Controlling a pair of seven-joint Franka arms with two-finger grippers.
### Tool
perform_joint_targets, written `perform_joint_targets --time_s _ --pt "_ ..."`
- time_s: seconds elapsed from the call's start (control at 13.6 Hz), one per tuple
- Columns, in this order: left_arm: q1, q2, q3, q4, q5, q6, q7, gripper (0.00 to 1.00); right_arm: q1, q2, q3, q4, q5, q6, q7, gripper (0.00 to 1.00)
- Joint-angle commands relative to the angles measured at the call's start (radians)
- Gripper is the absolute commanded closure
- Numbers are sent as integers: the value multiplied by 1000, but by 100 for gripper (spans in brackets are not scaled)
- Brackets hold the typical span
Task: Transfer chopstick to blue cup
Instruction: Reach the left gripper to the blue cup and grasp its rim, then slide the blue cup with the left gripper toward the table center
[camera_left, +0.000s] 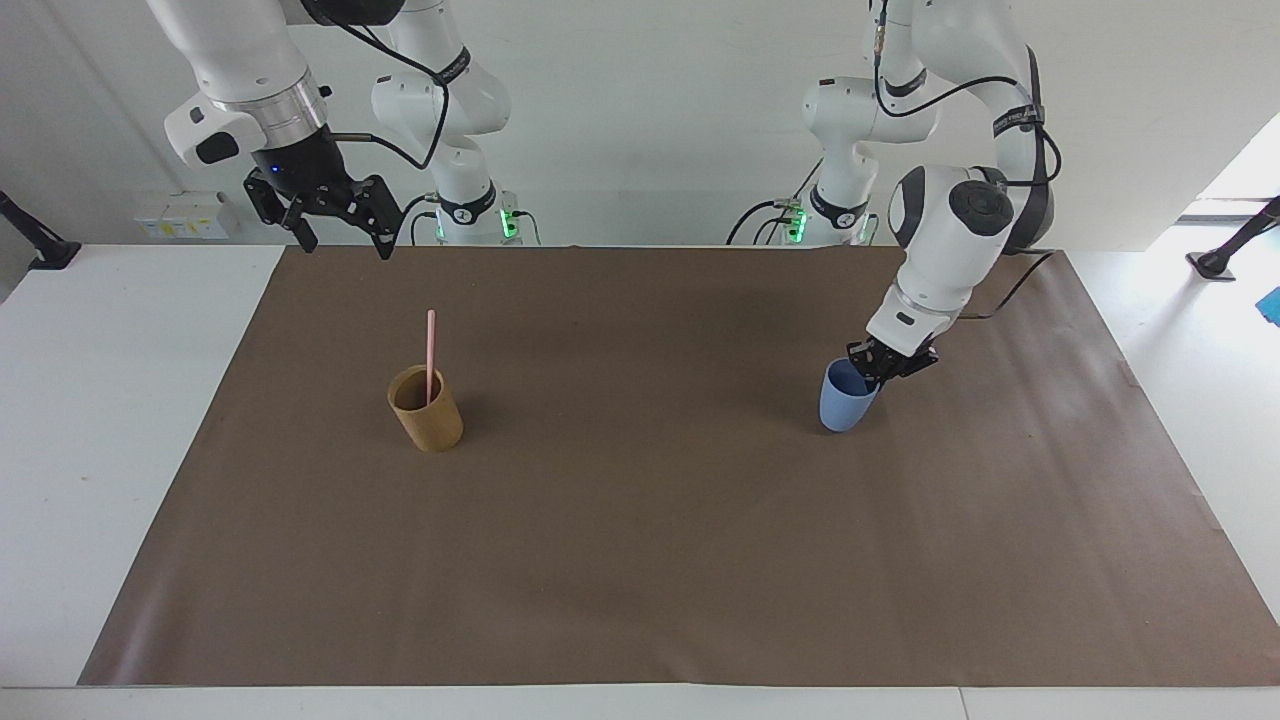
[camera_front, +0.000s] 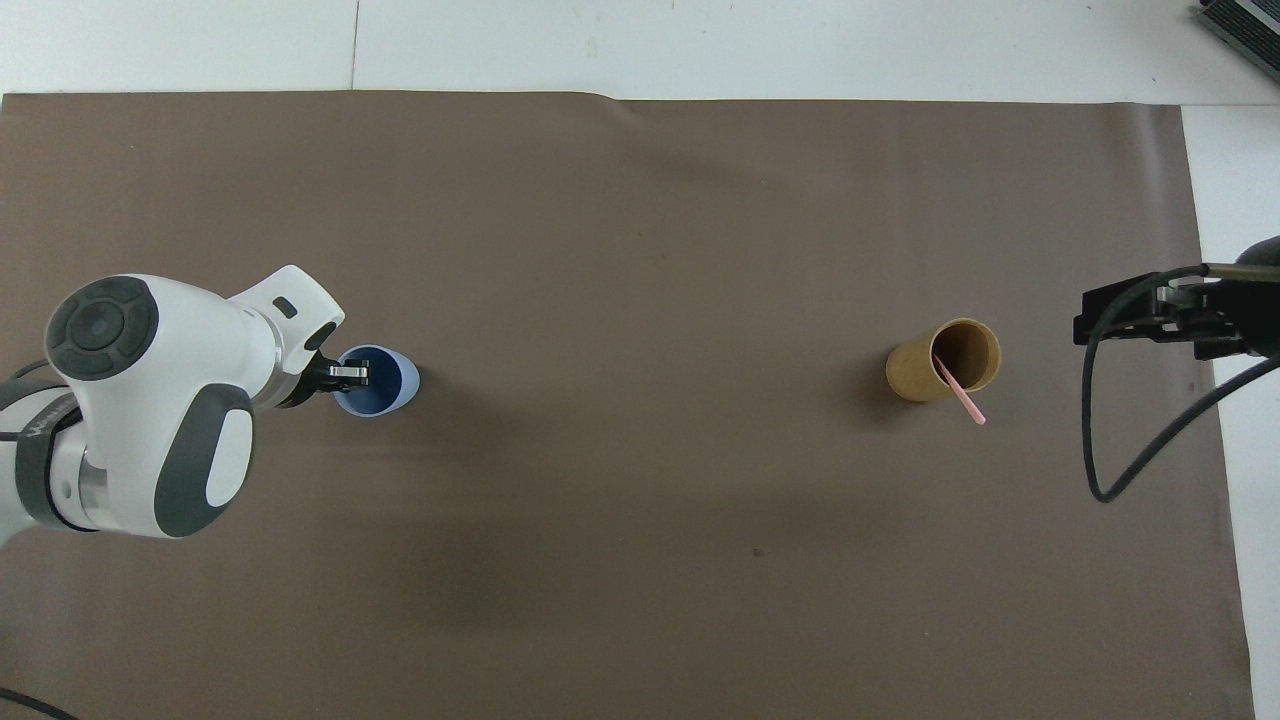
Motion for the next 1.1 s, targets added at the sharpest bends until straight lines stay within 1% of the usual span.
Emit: perform_joint_targets --time_s 0.0,0.22,0.44,0.66,0.88,1.03 --pt "-80 57 8 160 -1 -125 -62 100 -43 -25 11 -33 6 13 -30 0" --pt "-172 96 8 235 -3 -123 -151 100 -62 -24 11 -33 6 22 -30 0" --pt "-275 161 6 297 -12 -114 -259 100 -77 -24 11 -33 4 24 -32 0" --pt "-342 195 8 295 -26 -65 -308 100 -77 -25 11 -35 4 25 -27 0" --pt "-357 220 8 301 -21 -28 -320 100 -79 -24 11 -35 4 25 -27 0" --pt "-384 254 6 321 -17 -5 -355 100 -79 -24 11 -35 4 25 -32 0"
